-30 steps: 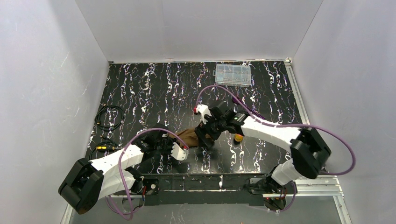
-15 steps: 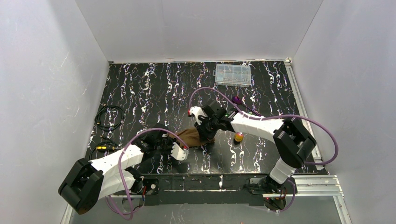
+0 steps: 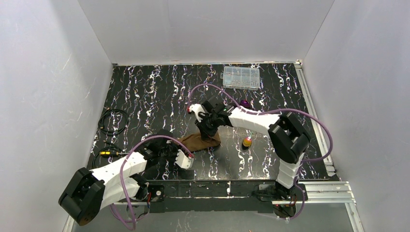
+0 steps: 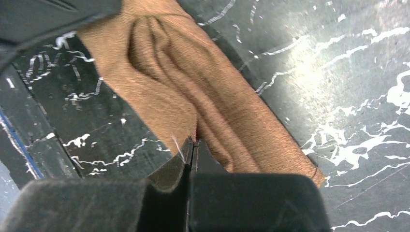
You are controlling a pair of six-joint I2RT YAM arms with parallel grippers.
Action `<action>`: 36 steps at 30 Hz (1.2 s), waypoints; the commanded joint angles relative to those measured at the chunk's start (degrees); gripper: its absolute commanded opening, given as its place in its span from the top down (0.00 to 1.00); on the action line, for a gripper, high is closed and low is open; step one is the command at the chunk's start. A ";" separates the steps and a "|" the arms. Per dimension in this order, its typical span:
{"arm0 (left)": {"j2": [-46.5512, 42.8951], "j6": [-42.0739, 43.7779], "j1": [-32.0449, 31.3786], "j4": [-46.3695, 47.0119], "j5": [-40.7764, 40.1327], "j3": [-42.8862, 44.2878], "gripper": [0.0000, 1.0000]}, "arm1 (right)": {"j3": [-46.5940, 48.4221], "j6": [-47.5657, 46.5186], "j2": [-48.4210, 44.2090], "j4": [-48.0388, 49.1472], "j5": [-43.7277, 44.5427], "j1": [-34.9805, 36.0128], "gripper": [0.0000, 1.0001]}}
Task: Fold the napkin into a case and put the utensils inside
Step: Stuff the top corner of the smaller-rectangle-folded napkin into the folded napkin.
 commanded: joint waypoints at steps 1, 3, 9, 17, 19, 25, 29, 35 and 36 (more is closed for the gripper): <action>-0.16 0.36 -0.07 -3.21 1.40 -1.46 1.00 | 3.16 -1.22 3.93 -4.16 0.52 -2.45 0.99; -0.11 -0.78 -0.07 -2.50 1.01 -0.97 1.00 | 3.29 -1.49 5.37 -4.90 2.03 -2.95 0.99; -0.85 -10.91 0.08 -3.71 1.47 3.83 1.00 | 1.75 -0.45 9.16 -4.58 4.06 -4.02 0.99; -4.64 -13.71 0.12 -11.81 7.41 5.59 1.00 | 0.88 1.69 10.68 -2.12 2.11 -5.61 0.99; -4.33 -12.76 0.11 -12.97 7.67 5.17 1.00 | 0.90 1.91 10.82 -1.70 1.74 -5.65 0.99; -0.03 -12.19 0.26 -14.22 6.05 6.12 1.00 | 1.91 2.42 11.22 -2.12 0.64 -5.70 0.99; 1.24 -13.14 0.60 -15.66 7.30 8.53 0.94 | 2.34 2.79 11.62 -2.36 0.77 -5.70 0.99; 3.48 -6.99 0.57 -22.68 11.45 8.89 0.84 | 3.46 3.73 12.02 -2.74 -0.25 -5.65 0.99; 4.17 -5.41 0.56 -23.72 11.44 8.92 0.85 | 3.71 3.86 11.96 -2.80 -0.57 -5.69 0.99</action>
